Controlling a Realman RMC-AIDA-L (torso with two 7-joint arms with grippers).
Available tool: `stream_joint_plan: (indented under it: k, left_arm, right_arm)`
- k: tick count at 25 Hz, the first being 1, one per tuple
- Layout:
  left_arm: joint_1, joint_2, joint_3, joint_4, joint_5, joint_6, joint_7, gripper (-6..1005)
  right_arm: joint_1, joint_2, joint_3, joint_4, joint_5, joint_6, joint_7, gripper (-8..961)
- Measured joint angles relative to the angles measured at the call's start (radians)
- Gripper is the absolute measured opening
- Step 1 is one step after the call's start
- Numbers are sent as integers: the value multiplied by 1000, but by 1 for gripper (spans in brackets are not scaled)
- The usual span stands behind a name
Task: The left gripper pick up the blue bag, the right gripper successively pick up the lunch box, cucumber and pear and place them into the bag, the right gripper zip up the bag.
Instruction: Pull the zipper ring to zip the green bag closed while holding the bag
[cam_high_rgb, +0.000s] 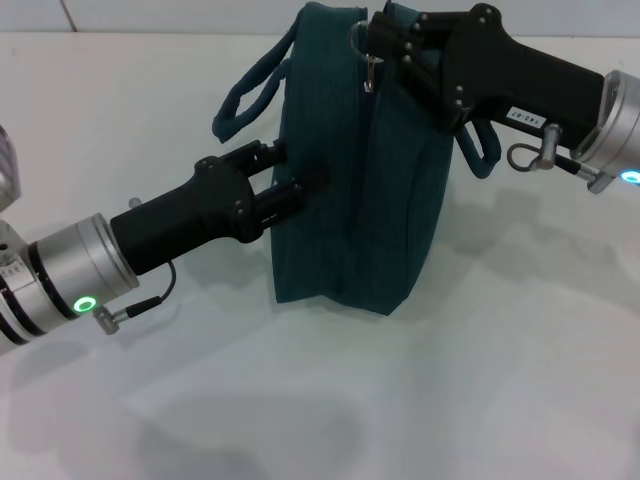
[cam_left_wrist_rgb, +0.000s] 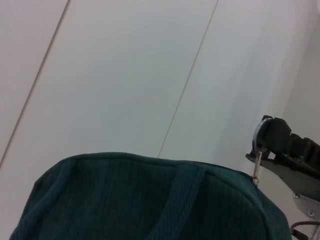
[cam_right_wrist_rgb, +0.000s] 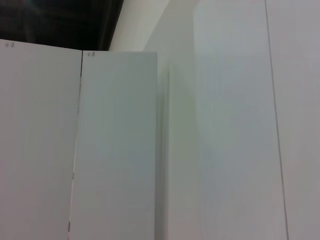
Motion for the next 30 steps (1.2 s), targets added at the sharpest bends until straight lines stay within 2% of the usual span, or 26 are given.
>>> stream_joint_plan:
  k: [3, 8, 11, 17, 21, 25, 30]
  left_arm:
    - [-6, 1, 6, 0, 1, 2, -2, 763]
    - [-8, 2, 7, 0, 4, 12, 2, 518]
    - [-10, 3, 7, 0, 8, 13, 2, 278]
    - [-12, 5, 34, 4, 10, 16, 2, 120]
    - [-8, 12, 108, 11, 11, 68, 3, 73]
    - [2, 21, 150, 12, 30, 119, 2, 69]
    - [8, 26, 153, 12, 88, 164, 2, 63]
  right_arm:
    - [0, 0, -1, 0, 0, 0, 0, 15]
    - [-4, 0, -1, 0, 0, 0, 0, 15]
    - [-6, 0, -1, 0, 0, 0, 0, 15]
    - [-7, 0, 0, 0, 1, 4, 0, 15]
    - [-12, 0, 2, 1, 24, 37, 0, 15]
    - [-17, 0, 9, 1, 38, 59, 0, 15]
    - [-17, -2, 11, 0, 62, 111, 0, 15]
